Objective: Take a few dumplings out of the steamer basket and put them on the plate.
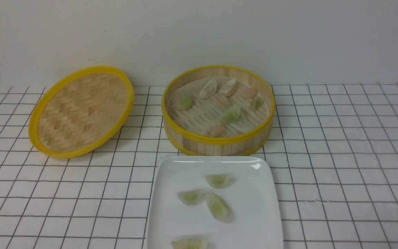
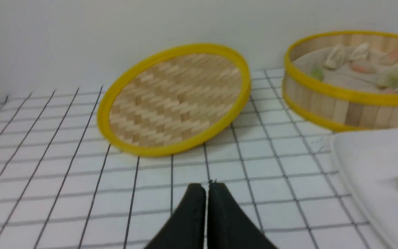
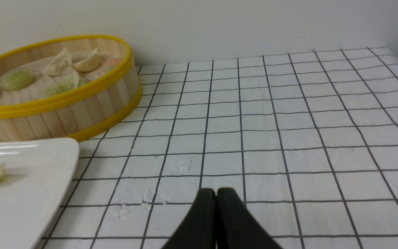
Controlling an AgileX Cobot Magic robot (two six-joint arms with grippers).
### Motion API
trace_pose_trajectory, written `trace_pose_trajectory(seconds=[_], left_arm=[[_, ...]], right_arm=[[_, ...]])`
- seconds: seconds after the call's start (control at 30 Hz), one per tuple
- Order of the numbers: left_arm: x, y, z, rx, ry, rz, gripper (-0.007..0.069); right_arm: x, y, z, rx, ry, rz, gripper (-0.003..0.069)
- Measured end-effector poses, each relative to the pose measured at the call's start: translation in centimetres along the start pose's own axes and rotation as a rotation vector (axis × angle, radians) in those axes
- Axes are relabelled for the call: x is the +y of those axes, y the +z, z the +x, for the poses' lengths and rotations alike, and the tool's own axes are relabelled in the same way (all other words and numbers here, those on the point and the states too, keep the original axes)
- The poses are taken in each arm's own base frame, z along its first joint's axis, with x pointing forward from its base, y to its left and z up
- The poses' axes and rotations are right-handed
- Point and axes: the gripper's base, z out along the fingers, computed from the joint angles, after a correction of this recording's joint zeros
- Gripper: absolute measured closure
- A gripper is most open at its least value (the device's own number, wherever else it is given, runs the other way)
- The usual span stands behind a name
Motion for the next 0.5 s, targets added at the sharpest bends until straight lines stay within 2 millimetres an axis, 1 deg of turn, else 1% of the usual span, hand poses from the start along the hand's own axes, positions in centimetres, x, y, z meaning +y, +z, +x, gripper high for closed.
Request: trace_pose_trajectory(seconds=[0.03,0.1,0.5], left_arm=[[0.05,0.38,1.20,0.031,-0.003,-0.011,0.0631],[0.08,0.54,1.80,0.053,-0.007,-0.016,0.0631],[0.01,0.53,1.90,0.064,-0.030,-0.010,0.0631]], right_arm=[[0.00,0.00,0.01,0.001,0.000,0.000,0.0673],[0.00,0.00,0.01,0.001,0.000,0.000,0.0673],[0.00,0.00,0.01,0.001,0.000,0.000,0.0673]])
